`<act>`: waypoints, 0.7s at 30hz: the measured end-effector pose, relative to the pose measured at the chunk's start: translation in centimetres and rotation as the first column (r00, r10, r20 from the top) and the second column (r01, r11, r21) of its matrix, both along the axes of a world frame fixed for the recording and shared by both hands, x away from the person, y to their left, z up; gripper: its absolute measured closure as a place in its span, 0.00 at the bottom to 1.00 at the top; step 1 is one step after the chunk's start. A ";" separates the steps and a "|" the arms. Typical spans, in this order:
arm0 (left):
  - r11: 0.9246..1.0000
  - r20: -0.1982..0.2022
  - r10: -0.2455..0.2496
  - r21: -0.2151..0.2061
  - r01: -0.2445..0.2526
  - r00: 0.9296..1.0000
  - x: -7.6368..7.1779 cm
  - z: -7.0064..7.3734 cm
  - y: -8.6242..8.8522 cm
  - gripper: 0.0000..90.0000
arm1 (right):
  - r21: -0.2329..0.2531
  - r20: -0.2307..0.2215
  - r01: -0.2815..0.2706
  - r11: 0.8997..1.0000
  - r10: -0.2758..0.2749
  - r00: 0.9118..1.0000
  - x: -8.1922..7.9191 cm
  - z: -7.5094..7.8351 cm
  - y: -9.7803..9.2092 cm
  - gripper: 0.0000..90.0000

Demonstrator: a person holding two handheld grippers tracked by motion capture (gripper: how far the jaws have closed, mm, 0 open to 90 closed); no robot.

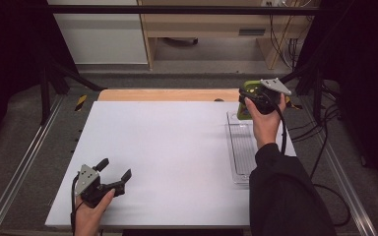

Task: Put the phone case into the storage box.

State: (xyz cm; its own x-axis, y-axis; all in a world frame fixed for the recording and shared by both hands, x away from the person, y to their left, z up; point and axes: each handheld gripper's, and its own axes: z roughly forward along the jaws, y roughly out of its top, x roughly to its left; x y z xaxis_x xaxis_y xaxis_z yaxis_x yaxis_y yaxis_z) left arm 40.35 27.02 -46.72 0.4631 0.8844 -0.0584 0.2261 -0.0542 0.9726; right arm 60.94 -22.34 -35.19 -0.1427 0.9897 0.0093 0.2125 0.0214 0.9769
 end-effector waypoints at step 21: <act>1.000 0.003 -0.007 0.000 0.007 1.000 -0.1 0.1 -0.2 0.06 | -0.012 -0.023 -0.018 1.000 0.018 1.000 0.1 -1.7 0.9 0.18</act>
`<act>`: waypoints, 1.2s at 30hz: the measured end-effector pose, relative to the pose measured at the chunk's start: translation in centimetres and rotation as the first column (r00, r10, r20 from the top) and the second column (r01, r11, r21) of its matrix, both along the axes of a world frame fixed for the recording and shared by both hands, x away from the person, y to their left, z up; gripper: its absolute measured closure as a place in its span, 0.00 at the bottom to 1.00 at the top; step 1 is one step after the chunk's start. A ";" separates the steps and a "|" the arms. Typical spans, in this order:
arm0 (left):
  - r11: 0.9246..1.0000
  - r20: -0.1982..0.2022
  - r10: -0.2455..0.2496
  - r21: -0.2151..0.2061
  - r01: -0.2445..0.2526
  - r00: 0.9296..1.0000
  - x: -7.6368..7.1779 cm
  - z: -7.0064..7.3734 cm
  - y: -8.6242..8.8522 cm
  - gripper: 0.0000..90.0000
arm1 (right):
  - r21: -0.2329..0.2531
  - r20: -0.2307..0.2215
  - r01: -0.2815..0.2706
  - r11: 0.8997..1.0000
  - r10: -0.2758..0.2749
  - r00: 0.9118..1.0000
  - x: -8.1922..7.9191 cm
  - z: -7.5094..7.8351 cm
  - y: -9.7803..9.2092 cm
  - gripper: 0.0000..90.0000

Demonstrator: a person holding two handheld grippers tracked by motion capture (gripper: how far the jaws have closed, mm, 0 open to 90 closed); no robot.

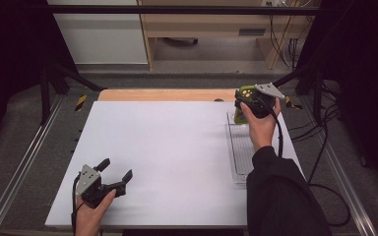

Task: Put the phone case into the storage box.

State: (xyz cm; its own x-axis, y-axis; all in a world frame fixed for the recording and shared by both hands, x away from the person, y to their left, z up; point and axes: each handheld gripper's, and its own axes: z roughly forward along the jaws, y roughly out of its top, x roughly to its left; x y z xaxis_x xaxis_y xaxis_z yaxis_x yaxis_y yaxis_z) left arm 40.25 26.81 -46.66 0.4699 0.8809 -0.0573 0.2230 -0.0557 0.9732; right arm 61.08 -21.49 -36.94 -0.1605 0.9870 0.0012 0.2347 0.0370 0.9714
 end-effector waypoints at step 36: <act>1.000 0.006 -0.013 -0.002 0.013 1.000 -0.1 0.1 -0.1 0.06 | -0.019 -0.022 0.028 0.999 -0.028 0.999 1.3 -2.9 1.7 0.18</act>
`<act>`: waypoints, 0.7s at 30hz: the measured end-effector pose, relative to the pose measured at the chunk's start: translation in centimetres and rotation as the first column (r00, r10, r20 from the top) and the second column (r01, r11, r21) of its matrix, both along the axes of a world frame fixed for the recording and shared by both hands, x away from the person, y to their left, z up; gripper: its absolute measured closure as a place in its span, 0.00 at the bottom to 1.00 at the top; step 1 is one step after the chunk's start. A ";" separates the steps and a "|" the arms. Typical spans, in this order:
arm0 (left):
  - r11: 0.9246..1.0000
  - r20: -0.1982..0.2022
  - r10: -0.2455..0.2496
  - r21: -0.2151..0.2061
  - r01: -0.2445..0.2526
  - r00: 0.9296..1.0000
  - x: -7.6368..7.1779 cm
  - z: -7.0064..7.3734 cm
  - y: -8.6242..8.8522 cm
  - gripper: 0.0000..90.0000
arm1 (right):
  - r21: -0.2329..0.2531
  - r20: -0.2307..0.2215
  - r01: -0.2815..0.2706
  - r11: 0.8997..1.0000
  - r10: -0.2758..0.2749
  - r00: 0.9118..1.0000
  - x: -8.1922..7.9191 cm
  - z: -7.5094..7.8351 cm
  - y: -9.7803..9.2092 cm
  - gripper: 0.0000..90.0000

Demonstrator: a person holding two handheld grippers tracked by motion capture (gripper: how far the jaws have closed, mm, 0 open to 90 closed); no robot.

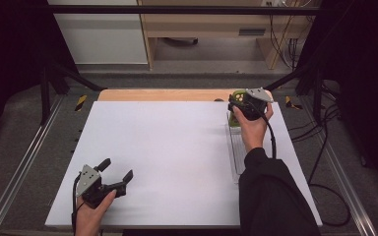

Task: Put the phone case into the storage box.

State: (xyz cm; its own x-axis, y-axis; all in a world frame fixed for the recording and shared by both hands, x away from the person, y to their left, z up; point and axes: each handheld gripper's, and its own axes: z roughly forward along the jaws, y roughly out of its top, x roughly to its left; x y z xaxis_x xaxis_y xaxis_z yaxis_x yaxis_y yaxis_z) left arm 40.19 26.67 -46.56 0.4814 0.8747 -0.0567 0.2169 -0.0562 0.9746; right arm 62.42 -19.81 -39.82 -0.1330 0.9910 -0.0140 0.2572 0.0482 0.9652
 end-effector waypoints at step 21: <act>1.000 -0.001 0.001 -0.002 -0.001 1.000 0.0 0.0 0.0 0.06 | -0.002 -0.004 0.034 0.999 -0.034 0.999 0.8 -1.8 0.2 0.18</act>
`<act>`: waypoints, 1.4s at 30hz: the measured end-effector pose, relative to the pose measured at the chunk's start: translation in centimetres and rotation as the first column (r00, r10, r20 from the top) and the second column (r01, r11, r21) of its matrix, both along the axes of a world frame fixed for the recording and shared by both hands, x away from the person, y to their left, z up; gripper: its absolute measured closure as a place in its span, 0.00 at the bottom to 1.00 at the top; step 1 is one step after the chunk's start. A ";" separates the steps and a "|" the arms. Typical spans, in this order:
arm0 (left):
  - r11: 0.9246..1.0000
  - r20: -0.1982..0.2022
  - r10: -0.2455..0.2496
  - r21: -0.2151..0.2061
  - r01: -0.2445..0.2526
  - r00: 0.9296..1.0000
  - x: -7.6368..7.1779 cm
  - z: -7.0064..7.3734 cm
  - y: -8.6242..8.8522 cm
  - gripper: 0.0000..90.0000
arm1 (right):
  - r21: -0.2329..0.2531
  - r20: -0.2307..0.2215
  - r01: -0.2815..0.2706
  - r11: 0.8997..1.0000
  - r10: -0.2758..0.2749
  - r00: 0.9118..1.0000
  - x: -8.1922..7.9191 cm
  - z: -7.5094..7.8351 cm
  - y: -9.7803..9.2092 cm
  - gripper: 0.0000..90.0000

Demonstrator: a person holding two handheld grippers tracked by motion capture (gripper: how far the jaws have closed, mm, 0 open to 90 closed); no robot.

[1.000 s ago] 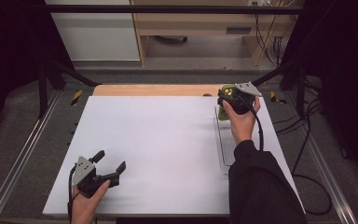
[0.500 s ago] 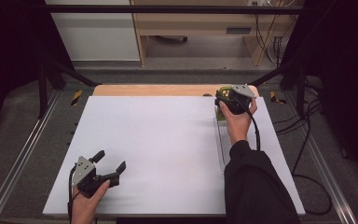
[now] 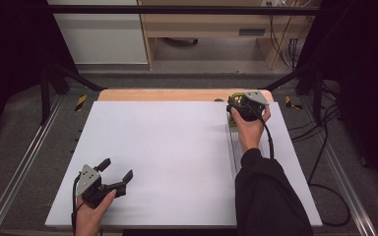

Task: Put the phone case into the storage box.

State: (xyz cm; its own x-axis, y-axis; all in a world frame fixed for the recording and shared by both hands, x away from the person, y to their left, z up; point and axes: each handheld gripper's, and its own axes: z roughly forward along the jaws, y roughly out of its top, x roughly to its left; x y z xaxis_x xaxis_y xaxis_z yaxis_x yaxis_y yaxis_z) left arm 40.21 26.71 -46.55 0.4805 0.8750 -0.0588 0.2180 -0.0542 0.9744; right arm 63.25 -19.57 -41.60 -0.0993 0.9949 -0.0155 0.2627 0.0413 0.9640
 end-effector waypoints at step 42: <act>1.000 0.000 -0.008 -0.004 0.008 1.000 0.0 0.0 -0.1 0.06 | 0.000 -0.005 0.010 1.000 -0.010 1.000 0.1 -1.2 0.2 0.18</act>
State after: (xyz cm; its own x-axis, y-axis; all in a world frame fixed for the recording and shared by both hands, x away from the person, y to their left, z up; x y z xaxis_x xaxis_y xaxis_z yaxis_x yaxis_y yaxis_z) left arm 40.19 26.65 -46.52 0.4879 0.8707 -0.0623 0.2180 -0.0524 0.9745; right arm 63.30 -19.42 -42.80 -0.0891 0.9959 -0.0152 0.2684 0.0387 0.9625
